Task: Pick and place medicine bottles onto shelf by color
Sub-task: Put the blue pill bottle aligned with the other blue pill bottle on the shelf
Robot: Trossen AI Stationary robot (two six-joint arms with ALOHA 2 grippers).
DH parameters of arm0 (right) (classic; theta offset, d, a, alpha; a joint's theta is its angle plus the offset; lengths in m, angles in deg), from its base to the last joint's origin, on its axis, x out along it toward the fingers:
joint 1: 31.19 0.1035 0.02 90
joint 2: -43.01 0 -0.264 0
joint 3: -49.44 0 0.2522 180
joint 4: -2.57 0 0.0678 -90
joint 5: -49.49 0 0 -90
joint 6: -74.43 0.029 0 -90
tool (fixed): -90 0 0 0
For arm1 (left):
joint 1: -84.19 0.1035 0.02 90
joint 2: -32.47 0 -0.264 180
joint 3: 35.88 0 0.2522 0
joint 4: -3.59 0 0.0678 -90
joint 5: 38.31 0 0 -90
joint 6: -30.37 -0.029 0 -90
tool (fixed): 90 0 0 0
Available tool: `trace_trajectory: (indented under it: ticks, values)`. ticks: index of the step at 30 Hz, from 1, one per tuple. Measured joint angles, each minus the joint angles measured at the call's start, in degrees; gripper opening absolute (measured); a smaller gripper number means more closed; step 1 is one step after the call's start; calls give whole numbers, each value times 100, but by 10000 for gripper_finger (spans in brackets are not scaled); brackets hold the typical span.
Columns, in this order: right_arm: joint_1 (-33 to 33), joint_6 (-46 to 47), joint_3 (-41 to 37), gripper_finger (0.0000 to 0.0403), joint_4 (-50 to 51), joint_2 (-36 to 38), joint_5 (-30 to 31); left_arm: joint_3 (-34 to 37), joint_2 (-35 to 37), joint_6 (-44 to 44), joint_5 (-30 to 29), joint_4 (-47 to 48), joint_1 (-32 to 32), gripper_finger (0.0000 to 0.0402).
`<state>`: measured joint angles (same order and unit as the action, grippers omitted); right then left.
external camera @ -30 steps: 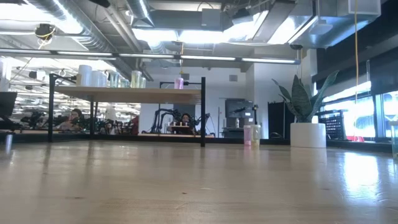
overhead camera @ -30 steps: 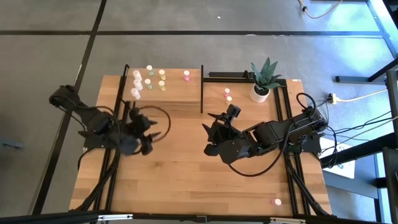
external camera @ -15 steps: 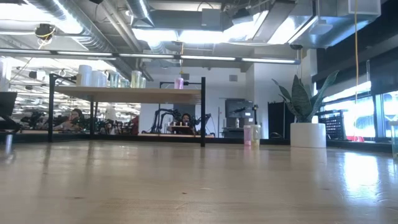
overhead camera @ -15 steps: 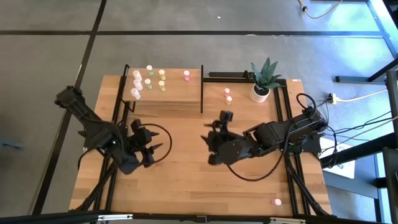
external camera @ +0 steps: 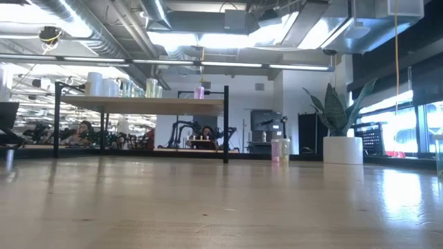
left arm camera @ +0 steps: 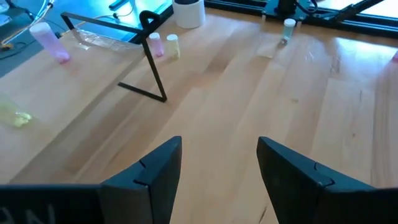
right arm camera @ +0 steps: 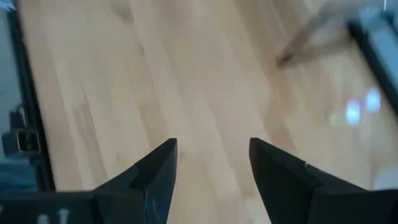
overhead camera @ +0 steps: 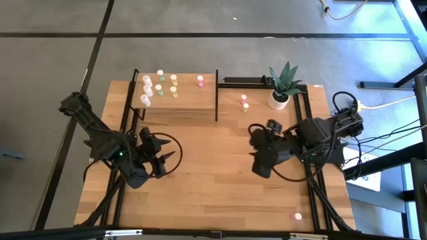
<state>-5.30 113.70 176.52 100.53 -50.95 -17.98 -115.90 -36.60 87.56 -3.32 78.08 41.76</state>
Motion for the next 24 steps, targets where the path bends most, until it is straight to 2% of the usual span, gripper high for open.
trace_trajectory:
  ticks: [3, 8, 13, 16, 20, 24]
  values:
    - [3, 904, -24, 202, 651, 5, -82, 0, 0, 163, -65, 2, 0, 202]
    - [-24, 1100, -567, 202, 471, 362, -145, 1, 0, 402, -261, -2, 28, 202]
    - [-24, 1329, -1616, 202, 333, 1064, -178, 4, 2, 423, -330, -19, 143, 202]
    - [-49, 1644, -2244, 202, 174, 1597, -435, 4, 2, 533, -332, -35, 252, 202]
    - [-100, 2804, -2910, 202, 112, 2175, -774, 4, 2, 695, -315, -35, 402, 202]
    - [-104, 4046, -3386, 202, 110, 2448, -1107, 4, 2, 811, -311, -42, 522, 202]
